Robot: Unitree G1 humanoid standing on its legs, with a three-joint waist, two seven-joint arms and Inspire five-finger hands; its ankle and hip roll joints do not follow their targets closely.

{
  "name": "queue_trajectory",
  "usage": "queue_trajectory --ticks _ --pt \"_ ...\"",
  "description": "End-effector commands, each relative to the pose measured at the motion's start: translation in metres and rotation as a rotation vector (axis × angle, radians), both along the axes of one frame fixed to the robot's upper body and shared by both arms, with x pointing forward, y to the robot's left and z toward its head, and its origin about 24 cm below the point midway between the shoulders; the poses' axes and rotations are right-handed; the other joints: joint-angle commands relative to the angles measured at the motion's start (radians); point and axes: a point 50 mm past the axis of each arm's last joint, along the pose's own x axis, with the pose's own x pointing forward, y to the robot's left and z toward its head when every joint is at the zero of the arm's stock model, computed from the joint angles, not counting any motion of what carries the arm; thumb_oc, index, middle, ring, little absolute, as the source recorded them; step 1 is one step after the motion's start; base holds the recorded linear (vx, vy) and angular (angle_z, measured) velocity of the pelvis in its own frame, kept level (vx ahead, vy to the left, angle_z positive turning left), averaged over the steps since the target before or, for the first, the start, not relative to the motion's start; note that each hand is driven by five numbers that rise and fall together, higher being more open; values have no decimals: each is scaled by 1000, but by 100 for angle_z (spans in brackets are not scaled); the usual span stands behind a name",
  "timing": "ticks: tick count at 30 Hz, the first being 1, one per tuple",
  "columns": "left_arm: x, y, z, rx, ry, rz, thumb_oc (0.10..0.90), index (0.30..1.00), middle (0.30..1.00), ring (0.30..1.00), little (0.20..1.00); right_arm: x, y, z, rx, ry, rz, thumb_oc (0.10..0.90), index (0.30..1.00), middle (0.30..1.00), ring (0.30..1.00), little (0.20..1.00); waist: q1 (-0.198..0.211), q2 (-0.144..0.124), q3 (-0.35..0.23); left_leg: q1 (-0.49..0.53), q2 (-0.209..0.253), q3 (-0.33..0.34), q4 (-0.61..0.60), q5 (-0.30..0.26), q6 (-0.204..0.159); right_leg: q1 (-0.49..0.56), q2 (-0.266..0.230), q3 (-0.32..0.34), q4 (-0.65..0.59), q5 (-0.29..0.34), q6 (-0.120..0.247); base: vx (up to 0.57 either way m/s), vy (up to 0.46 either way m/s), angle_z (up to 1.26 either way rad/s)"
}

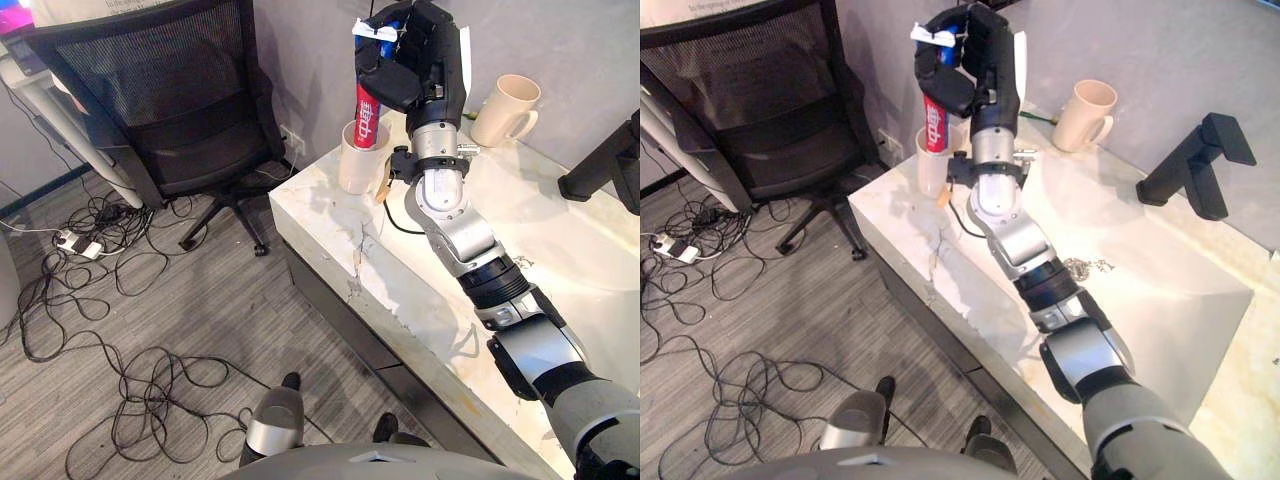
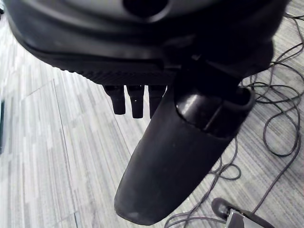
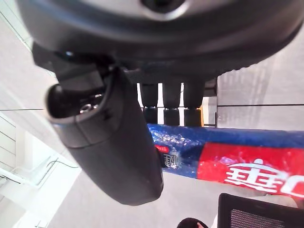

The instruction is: Organize the bathroom.

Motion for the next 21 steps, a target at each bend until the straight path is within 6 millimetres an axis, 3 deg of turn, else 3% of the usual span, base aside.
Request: queue_trajectory --ticks 1,11,21 --pt "-38 26 12 82 193 -36 800 900 900 900 900 -32 -5 73 81 -409 16 400 300 300 300 300 14 -14 -59 2 57 8 -32 57 -15 -68 -100 65 98 -40 78 0 0 0" --pt "-37 26 12 88 188 -39 800 900 900 900 900 -31 -10 80 88 -411 7 400 300 300 300 300 17 -18 -60 0 59 4 -31 60 -16 -70 -97 61 105 -43 74 1 -2 1" --pt "-36 26 12 92 194 -50 800 900 900 900 900 -29 -6 71 106 -380 29 400 300 300 300 300 16 -12 -55 5 57 1 -24 55 -16 -65 -102 63 110 -46 75 10 0 0"
